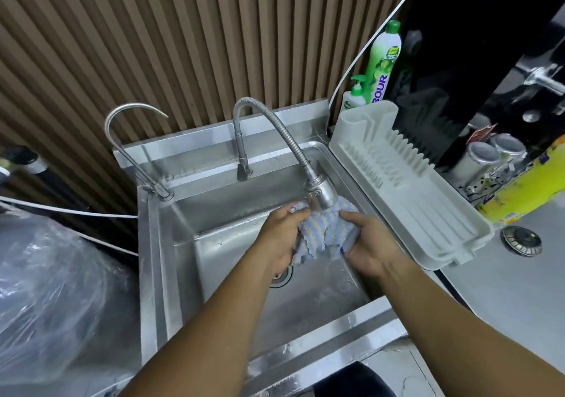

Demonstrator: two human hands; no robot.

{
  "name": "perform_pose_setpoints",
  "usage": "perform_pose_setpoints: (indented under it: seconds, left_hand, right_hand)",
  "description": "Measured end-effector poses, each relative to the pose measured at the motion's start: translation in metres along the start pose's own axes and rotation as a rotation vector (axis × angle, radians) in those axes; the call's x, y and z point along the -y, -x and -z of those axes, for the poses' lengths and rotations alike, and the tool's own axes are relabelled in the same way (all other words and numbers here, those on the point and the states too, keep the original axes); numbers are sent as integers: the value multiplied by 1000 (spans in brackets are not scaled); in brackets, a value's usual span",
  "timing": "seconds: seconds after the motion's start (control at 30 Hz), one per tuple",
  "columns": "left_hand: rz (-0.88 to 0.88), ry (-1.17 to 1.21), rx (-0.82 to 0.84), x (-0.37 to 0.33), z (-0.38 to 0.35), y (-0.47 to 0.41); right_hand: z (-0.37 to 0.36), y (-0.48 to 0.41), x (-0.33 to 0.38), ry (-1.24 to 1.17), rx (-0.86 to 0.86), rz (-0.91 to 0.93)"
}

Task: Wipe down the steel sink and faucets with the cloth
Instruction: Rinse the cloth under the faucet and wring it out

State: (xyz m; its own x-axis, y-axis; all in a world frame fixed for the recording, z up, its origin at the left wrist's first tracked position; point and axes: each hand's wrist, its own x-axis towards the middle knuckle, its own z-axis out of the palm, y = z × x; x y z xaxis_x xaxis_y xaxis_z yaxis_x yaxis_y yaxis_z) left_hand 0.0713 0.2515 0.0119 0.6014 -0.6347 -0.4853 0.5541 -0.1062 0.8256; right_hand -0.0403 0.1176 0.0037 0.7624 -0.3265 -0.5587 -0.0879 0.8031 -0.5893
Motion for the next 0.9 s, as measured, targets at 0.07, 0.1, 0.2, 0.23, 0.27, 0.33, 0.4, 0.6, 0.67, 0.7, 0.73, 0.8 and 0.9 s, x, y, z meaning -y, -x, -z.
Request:
perform_pose_setpoints:
  seconds: [0.07, 0.1, 0.2, 0.23, 0.27, 0.33, 0.4, 0.6, 0.67, 0.7, 0.73, 0.8, 0.9]
  left_hand:
    - [-33, -14, 31, -6, -6, -8]
    - [-37, -30, 36, -7, -6, -11]
    - [5, -25, 27, -6, 0, -14]
    - [22, -4, 30, -3, 5, -17]
    - [39, 14, 28, -1, 12, -21]
    - [72, 22, -15, 3, 30, -36]
    - [95, -8, -108, 1, 49, -57]
    - [-101, -200, -513, -30, 78, -118]
    - [-99, -269, -504, -38, 85, -136]
    - [-91, -291, -521, -39, 89, -144]
    - [-97, -339, -566, -40, 91, -148]
    - [-170, -498, -690, -37, 91, -155]
    - [-193, -513, -816, -32, 86, -157]
  right_hand:
    - [1, -6, 9, 24, 6, -11]
    - [1, -7, 11, 53, -2, -24]
    - [2, -13, 7, 145, -66, -109]
    - [3, -14, 4, 162, -84, -141]
    - [4, -15, 1, 168, -91, -167]
    - [6, -15, -2, 161, -85, -201]
    - [8, -15, -3, 143, -52, -224]
    - [7, -19, -6, 120, 80, -248]
    - [6, -21, -7, 99, 105, -233]
    - [5, -20, -7, 90, 114, -237]
    - [4, -20, -8, 85, 116, -246]
    - [3, -20, -9, 91, 114, -253]
    - [0, -20, -9, 115, 110, -246]
